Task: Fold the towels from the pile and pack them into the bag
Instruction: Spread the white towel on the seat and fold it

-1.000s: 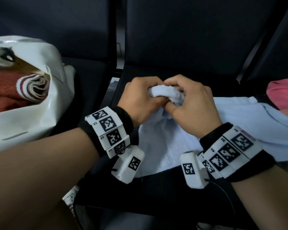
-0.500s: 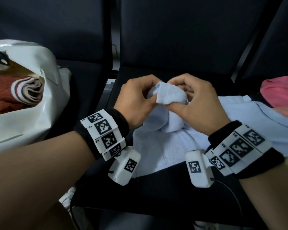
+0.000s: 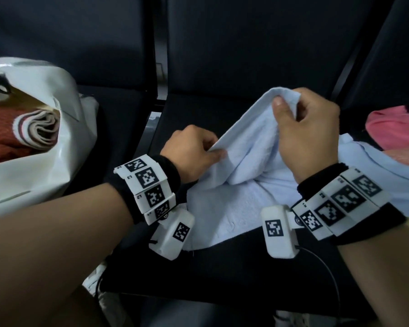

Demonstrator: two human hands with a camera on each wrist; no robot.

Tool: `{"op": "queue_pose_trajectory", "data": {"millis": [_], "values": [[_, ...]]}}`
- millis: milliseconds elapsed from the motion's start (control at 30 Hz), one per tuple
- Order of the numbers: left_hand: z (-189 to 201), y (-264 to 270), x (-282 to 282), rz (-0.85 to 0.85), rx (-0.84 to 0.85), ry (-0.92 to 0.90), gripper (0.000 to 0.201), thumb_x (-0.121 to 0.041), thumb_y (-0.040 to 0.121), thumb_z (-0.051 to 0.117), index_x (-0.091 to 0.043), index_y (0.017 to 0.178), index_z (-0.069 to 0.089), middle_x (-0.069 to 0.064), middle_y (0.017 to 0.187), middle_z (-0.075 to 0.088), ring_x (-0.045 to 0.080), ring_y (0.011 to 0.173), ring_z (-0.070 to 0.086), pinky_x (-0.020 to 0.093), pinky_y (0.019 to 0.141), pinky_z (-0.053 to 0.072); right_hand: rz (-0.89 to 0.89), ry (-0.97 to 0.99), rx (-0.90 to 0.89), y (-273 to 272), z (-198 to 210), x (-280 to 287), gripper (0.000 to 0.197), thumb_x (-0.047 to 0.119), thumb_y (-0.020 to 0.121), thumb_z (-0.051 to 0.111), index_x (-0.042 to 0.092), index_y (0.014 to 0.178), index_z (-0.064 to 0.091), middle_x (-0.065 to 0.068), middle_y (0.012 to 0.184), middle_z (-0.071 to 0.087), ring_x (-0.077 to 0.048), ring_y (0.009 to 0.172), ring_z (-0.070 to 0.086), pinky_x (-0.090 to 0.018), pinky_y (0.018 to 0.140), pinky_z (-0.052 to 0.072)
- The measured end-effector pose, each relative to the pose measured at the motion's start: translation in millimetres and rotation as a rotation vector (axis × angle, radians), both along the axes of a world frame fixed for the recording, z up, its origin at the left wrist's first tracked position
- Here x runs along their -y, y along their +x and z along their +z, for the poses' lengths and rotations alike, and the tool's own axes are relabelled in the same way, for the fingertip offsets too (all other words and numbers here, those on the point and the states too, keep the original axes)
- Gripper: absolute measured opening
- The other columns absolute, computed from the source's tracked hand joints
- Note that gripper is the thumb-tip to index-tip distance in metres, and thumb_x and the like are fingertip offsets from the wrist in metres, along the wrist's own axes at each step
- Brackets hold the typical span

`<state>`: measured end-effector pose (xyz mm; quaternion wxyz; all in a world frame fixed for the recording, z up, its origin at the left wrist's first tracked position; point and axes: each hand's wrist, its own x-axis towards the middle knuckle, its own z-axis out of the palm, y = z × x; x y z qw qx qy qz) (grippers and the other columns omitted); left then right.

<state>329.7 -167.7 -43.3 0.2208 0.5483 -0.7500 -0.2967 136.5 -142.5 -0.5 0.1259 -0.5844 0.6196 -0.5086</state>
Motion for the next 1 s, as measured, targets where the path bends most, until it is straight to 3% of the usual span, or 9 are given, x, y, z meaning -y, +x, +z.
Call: {"op": "queue_pose_trajectory", "data": {"millis": [100,200,300,367,533,667,767,867,1000], "values": [[0,-1,0,0.041,0.017,0.055,0.046,-0.041,0.094,0.062,-0.02,0.054,0.051,-0.007,0.053,0.049,0.015,0.059,0.049,0.028,0.055,0.036,0.026,0.057,-0.009,-3,-4,1,0.02,0.023,0.096,0.065,0.01,0.08,0.064,-0.004,0.069,0.063,-0.014,0.063,0.056,-0.024,0.06,0.049],[2,-2,0,0.03,-0.086,0.019,0.044,-0.038,0.095,0.058,-0.024,0.053,0.051,-0.008,0.051,0.048,0.013,0.056,0.046,0.03,0.053,0.036,0.179,0.175,-0.052,3,-7,-3,0.005,0.019,0.087,0.076,0.019,0.083,0.074,0.009,0.084,0.071,-0.005,0.079,0.067,-0.024,0.073,0.056],[4,-5,1,0.0,-0.22,-0.037,0.034,-0.036,0.09,0.055,-0.025,0.057,0.054,-0.009,0.053,0.049,0.011,0.055,0.044,0.03,0.055,0.036,0.346,0.257,-0.139,12,-10,-8,0.006,0.028,0.08,0.083,0.026,0.078,0.077,0.013,0.117,0.067,-0.001,0.106,0.063,-0.025,0.09,0.052],[4,-6,1,-0.011,-0.279,-0.049,0.028,-0.034,0.087,0.055,-0.025,0.06,0.059,-0.01,0.055,0.054,0.008,0.056,0.047,0.028,0.056,0.039,0.459,0.319,-0.195,18,-8,-11,0.014,0.025,0.079,0.084,0.034,0.073,0.075,0.014,0.127,0.063,0.001,0.114,0.06,-0.024,0.095,0.048],[3,-3,4,0.016,-0.308,-0.086,0.034,-0.022,0.093,0.06,-0.023,0.059,0.06,-0.008,0.056,0.056,0.005,0.056,0.05,0.028,0.056,0.042,0.486,0.34,-0.257,19,-13,-12,0.015,0.023,0.079,0.083,0.028,0.069,0.074,0.009,0.077,0.07,-0.006,0.077,0.066,-0.022,0.072,0.052],[2,-2,3,0.003,-0.33,-0.05,0.043,-0.049,0.095,0.062,-0.013,0.071,0.065,0.004,0.061,0.057,0.011,0.057,0.048,0.038,0.053,0.041,0.337,0.211,-0.158,16,-10,-10,0.011,0.022,0.082,0.082,0.02,0.072,0.076,0.015,0.072,0.067,0.003,0.067,0.062,-0.01,0.067,0.044],[4,-1,1,-0.036,-0.249,0.04,0.039,-0.05,0.093,0.068,-0.015,0.078,0.07,0.001,0.067,0.066,0.014,0.059,0.059,0.038,0.056,0.047,0.228,0.164,-0.113,11,-7,-7,0.016,0.023,0.085,0.079,0.019,0.072,0.071,0.028,0.06,0.057,0.009,0.059,0.056,-0.006,0.061,0.041],[3,-2,-3,-0.087,-0.099,0.099,0.029,-0.045,0.093,0.07,-0.026,0.072,0.065,-0.006,0.065,0.068,0.004,0.058,0.063,0.024,0.056,0.048,0.14,0.114,-0.077,7,-6,-3,0.017,0.02,0.088,0.077,0.023,0.074,0.068,0.025,0.062,0.058,0.011,0.059,0.056,-0.004,0.061,0.041],[1,-4,-3,-0.071,-0.059,0.07,0.036,-0.045,0.097,0.064,-0.022,0.07,0.064,-0.009,0.06,0.065,-0.001,0.057,0.059,0.022,0.06,0.046,0.02,0.053,-0.096,4,-6,-1,0.012,0.025,0.088,0.076,0.024,0.079,0.068,0.01,0.085,0.069,0.003,0.072,0.061,-0.002,0.068,0.042]]}}
